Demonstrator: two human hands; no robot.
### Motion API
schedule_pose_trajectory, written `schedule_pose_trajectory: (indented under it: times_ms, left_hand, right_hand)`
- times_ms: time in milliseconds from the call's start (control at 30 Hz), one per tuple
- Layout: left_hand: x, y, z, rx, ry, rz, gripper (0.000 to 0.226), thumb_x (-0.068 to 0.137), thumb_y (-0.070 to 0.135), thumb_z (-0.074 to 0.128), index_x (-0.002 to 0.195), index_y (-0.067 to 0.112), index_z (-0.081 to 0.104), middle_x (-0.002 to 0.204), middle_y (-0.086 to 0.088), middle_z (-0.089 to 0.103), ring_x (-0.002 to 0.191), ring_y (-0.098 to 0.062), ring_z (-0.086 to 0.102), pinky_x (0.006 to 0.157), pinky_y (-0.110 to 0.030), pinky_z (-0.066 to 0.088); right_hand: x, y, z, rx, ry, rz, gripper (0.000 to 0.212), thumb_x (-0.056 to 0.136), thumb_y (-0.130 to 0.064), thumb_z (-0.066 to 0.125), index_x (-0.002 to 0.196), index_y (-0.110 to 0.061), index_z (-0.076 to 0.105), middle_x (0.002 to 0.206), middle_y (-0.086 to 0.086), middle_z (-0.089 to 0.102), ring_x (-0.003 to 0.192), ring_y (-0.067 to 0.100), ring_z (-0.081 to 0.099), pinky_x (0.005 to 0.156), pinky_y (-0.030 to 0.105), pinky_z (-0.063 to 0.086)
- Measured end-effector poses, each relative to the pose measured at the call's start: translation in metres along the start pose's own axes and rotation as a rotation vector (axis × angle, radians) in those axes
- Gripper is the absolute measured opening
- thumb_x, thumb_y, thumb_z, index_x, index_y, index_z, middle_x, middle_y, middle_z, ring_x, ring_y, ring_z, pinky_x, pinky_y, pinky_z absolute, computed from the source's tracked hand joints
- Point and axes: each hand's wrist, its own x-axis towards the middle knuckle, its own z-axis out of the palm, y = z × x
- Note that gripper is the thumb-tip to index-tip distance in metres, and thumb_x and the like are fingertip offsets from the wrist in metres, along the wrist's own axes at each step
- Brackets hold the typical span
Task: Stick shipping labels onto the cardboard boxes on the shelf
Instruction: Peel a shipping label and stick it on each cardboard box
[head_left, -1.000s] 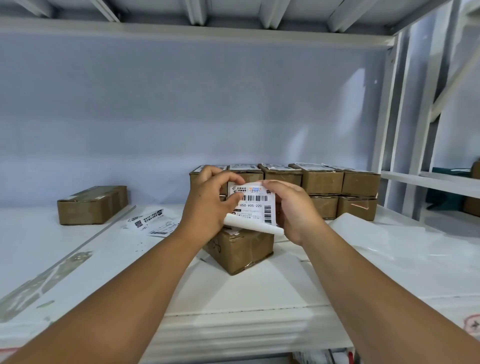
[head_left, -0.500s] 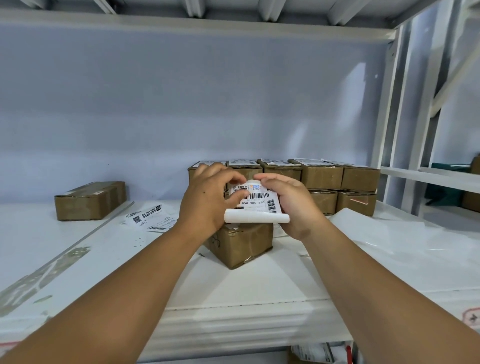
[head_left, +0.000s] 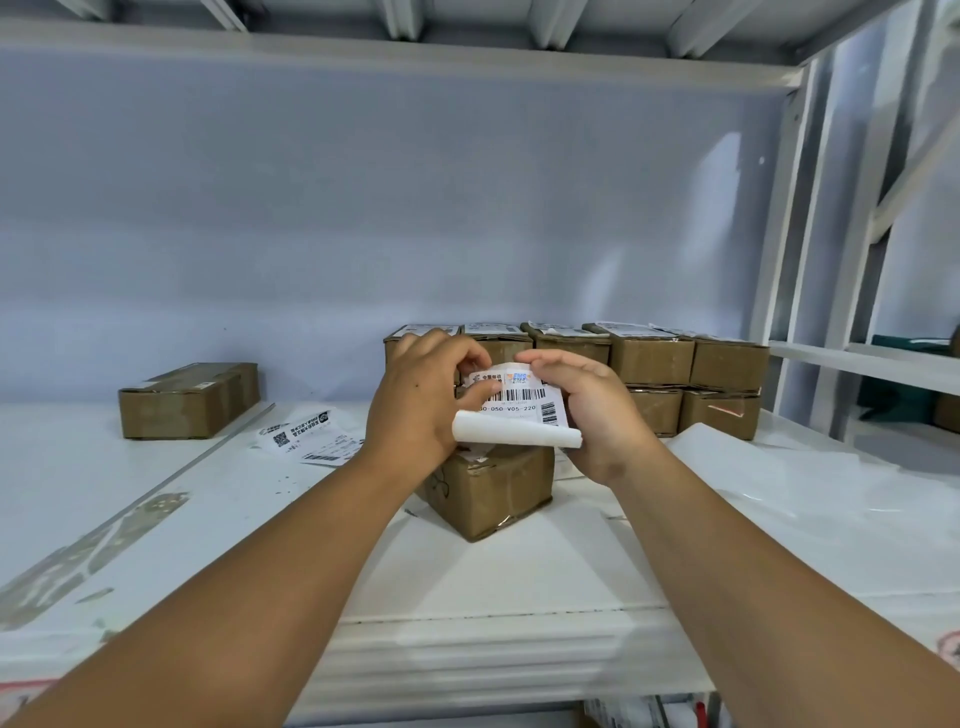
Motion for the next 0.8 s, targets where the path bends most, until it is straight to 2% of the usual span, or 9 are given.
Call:
schedule_pose_trajectory:
  times_ms: [200,267,333,367,433,500,567,700,800]
  left_hand:
    - [0.000,-0.002,0.000,0.000,0.053,0.020,0.009,0.081,0.021,0.070,0.081,0.020,0.062,0.081,0.012,0.050,0.091,-0.014,0.041,0.073,-0.020,0.028]
    - [0.000,-0.001,0.000,0.007,0.044,0.010,0.009,0.082,0.021,0.069,0.079,0.021,0.060,0.081,0.013,0.051,0.092,-0.013,0.040,0.076,-0.022,0.031]
    - [-0.001,0.002,0.000,-0.031,0.027,0.002,0.010,0.083,0.020,0.067,0.079,0.022,0.058,0.077,0.017,0.051,0.090,-0.013,0.045,0.076,-0.028,0.037]
    - [-0.001,0.003,0.000,-0.067,0.010,-0.012,0.012,0.084,0.019,0.066,0.079,0.023,0.055,0.075,0.018,0.052,0.088,-0.014,0.048,0.074,-0.031,0.041]
    - [-0.002,0.006,-0.001,-0.143,-0.026,-0.051,0.018,0.087,0.018,0.063,0.077,0.026,0.050,0.074,0.015,0.057,0.079,-0.013,0.053,0.069,-0.032,0.044]
    - [-0.002,0.008,-0.001,-0.178,-0.049,-0.080,0.023,0.089,0.018,0.061,0.074,0.028,0.045,0.072,0.014,0.061,0.067,-0.005,0.053,0.063,-0.029,0.042]
    - [-0.003,0.011,-0.002,-0.194,-0.069,-0.093,0.022,0.090,0.019,0.060,0.075,0.025,0.044,0.069,0.016,0.063,0.061,-0.003,0.053,0.060,-0.029,0.043]
    - [-0.004,0.015,-0.007,-0.223,-0.091,-0.144,0.021,0.092,0.022,0.056,0.076,0.025,0.044,0.071,0.015,0.065,0.058,-0.010,0.057,0.060,-0.042,0.055]
    - [-0.004,0.014,-0.007,-0.201,-0.062,-0.147,0.019,0.093,0.023,0.056,0.077,0.024,0.045,0.073,0.011,0.065,0.059,-0.014,0.058,0.058,-0.043,0.054]
  right_hand:
    - [-0.001,-0.003,0.001,-0.049,0.030,0.008,0.019,0.093,-0.007,0.051,0.091,-0.012,0.070,0.086,0.012,0.070,0.078,0.028,0.066,0.060,0.035,0.055]
    - [-0.002,-0.003,0.003,-0.039,0.014,0.034,0.019,0.094,-0.023,0.054,0.091,-0.013,0.070,0.092,0.016,0.069,0.085,0.032,0.065,0.071,0.038,0.055]
    - [-0.003,-0.004,0.004,0.035,-0.006,0.087,0.039,0.093,-0.046,0.049,0.092,-0.013,0.069,0.093,0.017,0.069,0.087,0.032,0.065,0.083,0.044,0.052]
    - [-0.003,-0.004,0.004,0.084,-0.015,0.107,0.047,0.093,-0.051,0.044,0.093,-0.012,0.069,0.091,0.016,0.069,0.086,0.031,0.065,0.082,0.042,0.051]
    - [-0.004,-0.005,0.004,0.138,-0.064,0.118,0.045,0.098,-0.045,0.039,0.096,-0.011,0.068,0.092,0.016,0.069,0.087,0.031,0.066,0.080,0.039,0.052]
    - [-0.005,-0.005,0.007,0.085,-0.096,0.097,0.029,0.098,-0.024,0.042,0.097,-0.013,0.069,0.092,0.015,0.069,0.085,0.030,0.065,0.078,0.039,0.053]
    - [-0.005,-0.005,0.007,0.017,-0.105,0.080,0.025,0.093,-0.008,0.046,0.094,-0.016,0.070,0.085,0.014,0.069,0.079,0.028,0.065,0.073,0.037,0.055]
    - [-0.007,-0.005,0.006,-0.021,-0.164,0.063,0.024,0.089,0.003,0.050,0.083,-0.010,0.069,0.078,0.013,0.069,0.074,0.029,0.065,0.074,0.041,0.055]
    - [-0.007,-0.002,0.007,-0.048,-0.106,0.060,0.020,0.090,0.003,0.051,0.087,-0.006,0.069,0.080,0.014,0.071,0.071,0.028,0.066,0.074,0.043,0.056]
